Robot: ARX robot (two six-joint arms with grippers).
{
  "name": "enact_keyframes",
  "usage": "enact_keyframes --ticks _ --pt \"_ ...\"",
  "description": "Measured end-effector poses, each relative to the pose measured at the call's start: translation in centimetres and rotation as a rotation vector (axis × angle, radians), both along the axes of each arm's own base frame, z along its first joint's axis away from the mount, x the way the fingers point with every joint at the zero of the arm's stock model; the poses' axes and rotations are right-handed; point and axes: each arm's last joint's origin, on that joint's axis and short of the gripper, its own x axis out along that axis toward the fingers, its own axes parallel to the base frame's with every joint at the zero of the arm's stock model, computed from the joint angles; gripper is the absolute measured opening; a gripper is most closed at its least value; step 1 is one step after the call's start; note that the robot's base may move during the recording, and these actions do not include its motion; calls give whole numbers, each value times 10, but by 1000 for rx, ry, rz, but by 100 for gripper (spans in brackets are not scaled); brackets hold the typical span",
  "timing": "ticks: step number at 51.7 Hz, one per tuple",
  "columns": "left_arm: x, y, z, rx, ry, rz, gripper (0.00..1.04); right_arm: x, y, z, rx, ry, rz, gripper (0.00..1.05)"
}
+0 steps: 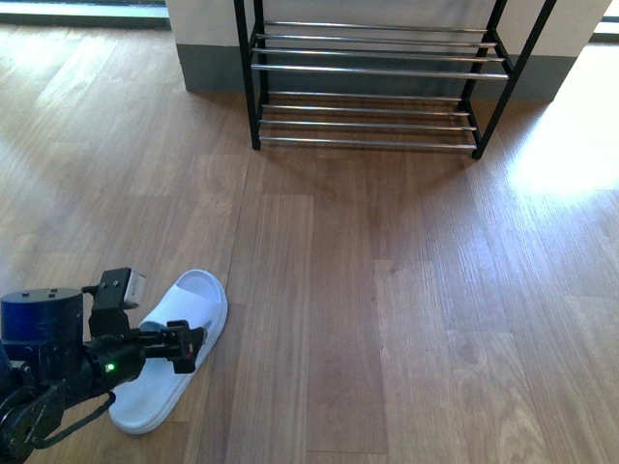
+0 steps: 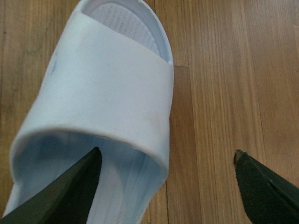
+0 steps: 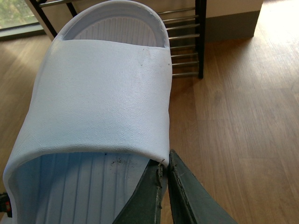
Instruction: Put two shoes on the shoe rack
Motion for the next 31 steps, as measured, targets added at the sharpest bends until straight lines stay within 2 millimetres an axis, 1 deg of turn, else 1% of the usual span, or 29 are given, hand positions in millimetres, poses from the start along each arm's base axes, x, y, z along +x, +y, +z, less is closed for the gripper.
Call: enact_keyframes --ticks 3,7,8,10,11,15,17,18,22,25,28,31 --pt "-1 -4 0 9 5 -3 70 0 0 0 0 0 0 1" --pt "-3 -7 0 13 14 10 55 0 0 0 0 0 0 1" --pt "-3 -7 0 14 14 10 54 0 0 0 0 0 0 1" --pt "-5 -9 0 16 17 18 45 0 0 0 0 0 0 1" --pt "-5 -9 0 17 17 18 44 0 0 0 0 0 0 1" --pt "-6 -12 0 22 22 25 33 0 0 0 0 0 0 1" --pt "-6 -13 0 24 23 27 29 0 0 0 0 0 0 1" --pt "-6 -14 1 27 24 26 24 0 0 0 0 0 0 1" --pt "-7 -18 2 21 28 21 9 0 0 0 0 0 0 1" --pt "-6 -19 2 19 28 19 16 0 0 0 0 0 0 1" --pt "-6 -19 3 19 26 19 29 0 0 0 0 0 0 1" --pt "-6 -18 5 21 27 25 40 0 0 0 0 0 0 1"
